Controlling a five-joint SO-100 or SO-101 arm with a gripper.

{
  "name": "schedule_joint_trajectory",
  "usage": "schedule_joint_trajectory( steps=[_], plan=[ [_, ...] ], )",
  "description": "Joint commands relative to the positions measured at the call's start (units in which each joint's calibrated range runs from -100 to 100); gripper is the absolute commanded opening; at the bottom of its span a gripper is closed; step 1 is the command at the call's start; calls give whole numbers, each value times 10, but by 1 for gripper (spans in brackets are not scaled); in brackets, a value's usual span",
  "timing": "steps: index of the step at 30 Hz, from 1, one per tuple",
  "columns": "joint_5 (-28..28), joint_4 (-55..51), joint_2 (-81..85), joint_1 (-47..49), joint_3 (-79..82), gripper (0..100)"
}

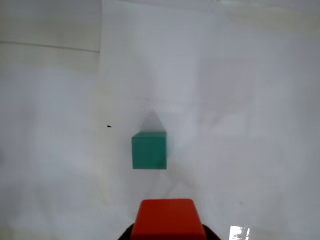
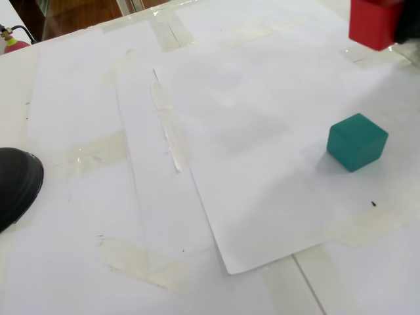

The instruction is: Put the red cube on the top of the blue cube.

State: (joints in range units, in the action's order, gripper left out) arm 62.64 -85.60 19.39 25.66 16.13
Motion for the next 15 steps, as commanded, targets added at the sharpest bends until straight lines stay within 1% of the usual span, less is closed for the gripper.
schedule_joint_trajectory(
  steps=[1,7,15],
  plan=[
    [20,25,-5,36,-36,7],
    [33,21,-10,55,-36,7],
    [34,4,1,54,-35,7]
  ],
)
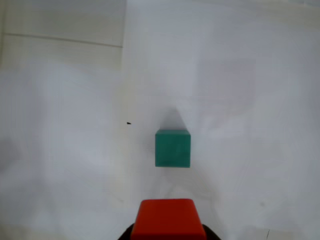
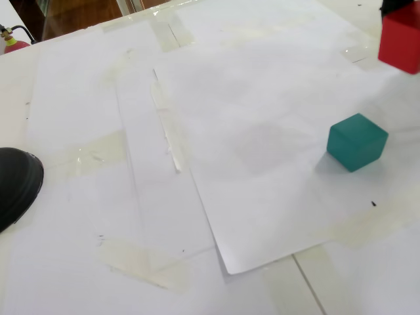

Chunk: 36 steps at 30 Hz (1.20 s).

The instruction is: Put the red cube on the top of the blue cube.

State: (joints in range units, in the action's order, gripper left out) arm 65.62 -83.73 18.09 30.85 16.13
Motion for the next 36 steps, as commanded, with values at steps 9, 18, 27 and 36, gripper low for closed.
schedule_joint_trajectory(
  steps=[9,18,27,36],
  plan=[
    [7,31,35,8,32,7],
    [6,93,6,-1,70,7],
    [-6,160,-44,-8,76,7],
    [-29,172,-61,-40,92,7]
  ],
)
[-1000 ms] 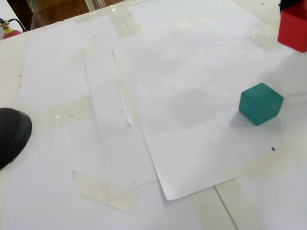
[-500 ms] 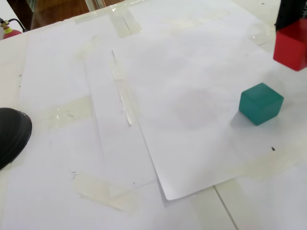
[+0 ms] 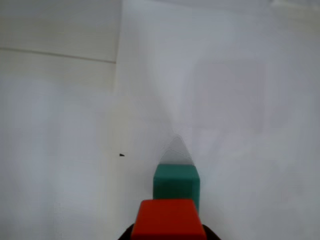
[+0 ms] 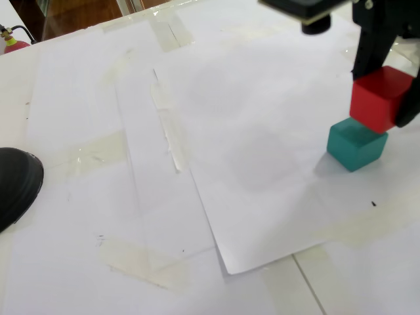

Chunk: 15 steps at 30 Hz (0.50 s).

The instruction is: Put the red cube on the top of the blue cube.

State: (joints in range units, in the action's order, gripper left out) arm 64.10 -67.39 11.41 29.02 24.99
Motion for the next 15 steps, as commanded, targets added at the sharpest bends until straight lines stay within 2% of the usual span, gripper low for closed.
schedule_joint_trajectory(
  steps=[1,15],
  plan=[
    [-19,10,6,-26,5,7],
    [-29,57,-12,-24,23,7]
  ],
)
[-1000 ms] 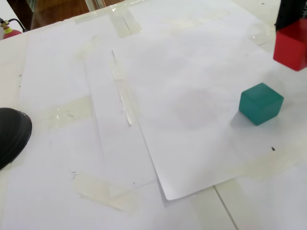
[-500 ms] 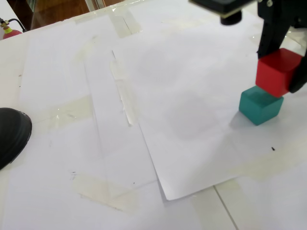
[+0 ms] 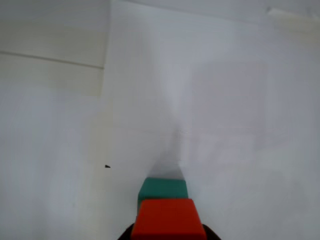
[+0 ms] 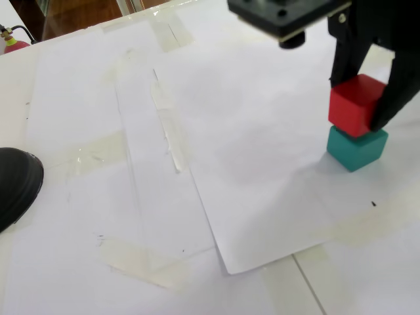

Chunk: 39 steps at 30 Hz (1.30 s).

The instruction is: Put the red cube on the top of the blue cube.

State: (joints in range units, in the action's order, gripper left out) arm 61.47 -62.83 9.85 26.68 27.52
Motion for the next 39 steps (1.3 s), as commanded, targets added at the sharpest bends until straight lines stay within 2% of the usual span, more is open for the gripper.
schedule_joint_trajectory(
  steps=[1,35,39],
  plan=[
    [-2,12,4,0,-1,7],
    [13,52,0,17,41,7],
    [16,45,-1,19,42,11]
  ],
)
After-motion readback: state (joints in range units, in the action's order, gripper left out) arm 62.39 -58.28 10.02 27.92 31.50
